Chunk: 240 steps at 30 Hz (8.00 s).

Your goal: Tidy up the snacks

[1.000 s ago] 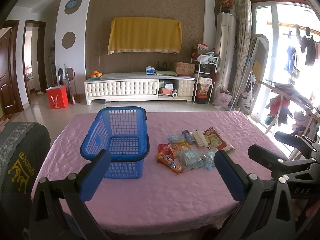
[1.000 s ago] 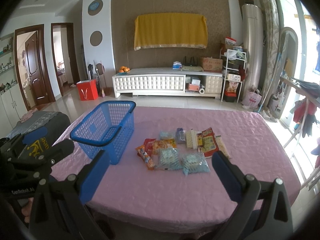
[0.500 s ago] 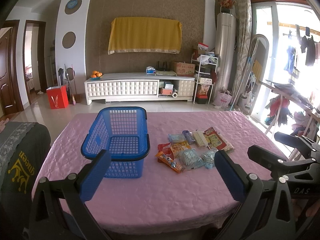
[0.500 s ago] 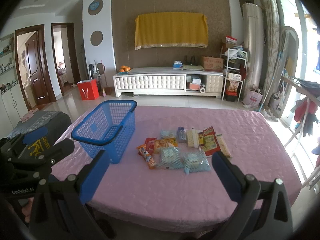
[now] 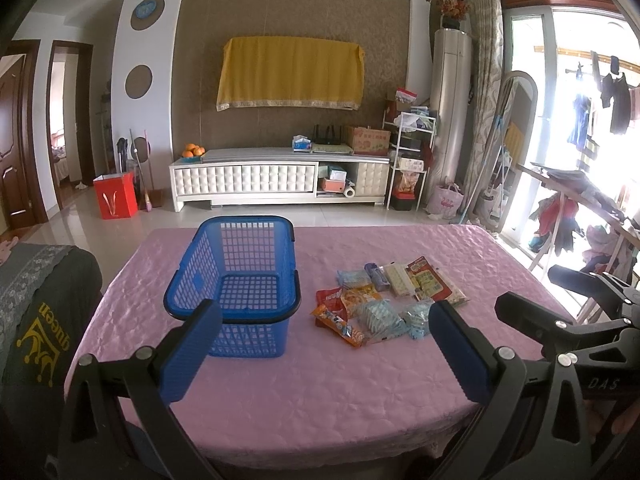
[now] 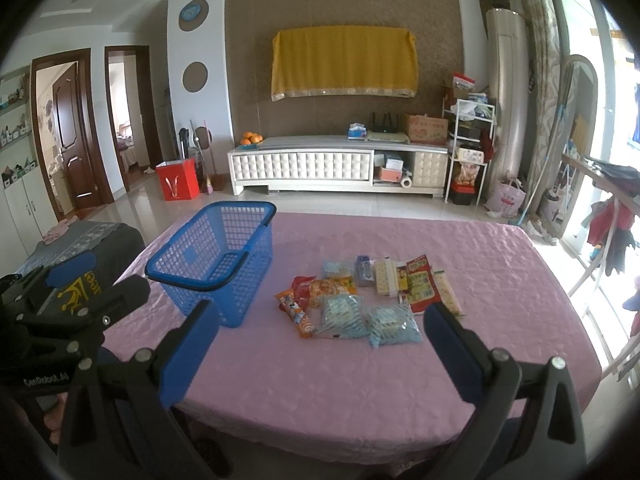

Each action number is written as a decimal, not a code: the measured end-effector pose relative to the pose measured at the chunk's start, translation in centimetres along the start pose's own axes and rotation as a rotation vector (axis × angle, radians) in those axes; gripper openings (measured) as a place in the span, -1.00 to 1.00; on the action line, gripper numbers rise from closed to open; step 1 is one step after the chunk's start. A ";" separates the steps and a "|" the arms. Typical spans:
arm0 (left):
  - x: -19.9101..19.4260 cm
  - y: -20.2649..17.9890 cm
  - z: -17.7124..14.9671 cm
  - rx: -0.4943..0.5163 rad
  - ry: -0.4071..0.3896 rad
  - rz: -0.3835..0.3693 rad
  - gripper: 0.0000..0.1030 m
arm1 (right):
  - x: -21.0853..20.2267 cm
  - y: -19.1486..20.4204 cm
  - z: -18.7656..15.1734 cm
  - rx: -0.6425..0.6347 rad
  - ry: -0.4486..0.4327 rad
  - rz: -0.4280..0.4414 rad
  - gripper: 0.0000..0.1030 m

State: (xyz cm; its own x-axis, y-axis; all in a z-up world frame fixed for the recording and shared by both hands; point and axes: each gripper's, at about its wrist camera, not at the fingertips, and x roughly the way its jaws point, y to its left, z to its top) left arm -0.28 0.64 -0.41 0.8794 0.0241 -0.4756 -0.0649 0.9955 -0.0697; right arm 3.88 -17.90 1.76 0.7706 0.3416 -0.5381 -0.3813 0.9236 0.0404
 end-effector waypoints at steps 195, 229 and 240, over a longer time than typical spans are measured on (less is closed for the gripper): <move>30.4 18.4 9.9 -0.061 0.565 0.062 0.17 | 31.3 11.4 14.2 -0.160 0.515 0.289 0.37; 19.0 12.0 12.2 -0.001 0.437 0.047 0.67 | 19.9 5.8 15.7 -0.129 0.370 0.163 1.00; 18.1 4.9 10.7 0.025 0.463 -0.016 0.67 | 16.5 0.6 13.8 -0.093 0.342 0.137 1.00</move>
State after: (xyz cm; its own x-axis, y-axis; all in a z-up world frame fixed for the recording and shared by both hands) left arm 20.33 6.97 -0.01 0.5765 -0.0296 -0.8165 -0.0363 0.9974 -0.0618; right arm 23.40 -9.26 4.55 0.4999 0.3686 -0.7837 -0.5256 0.8483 0.0637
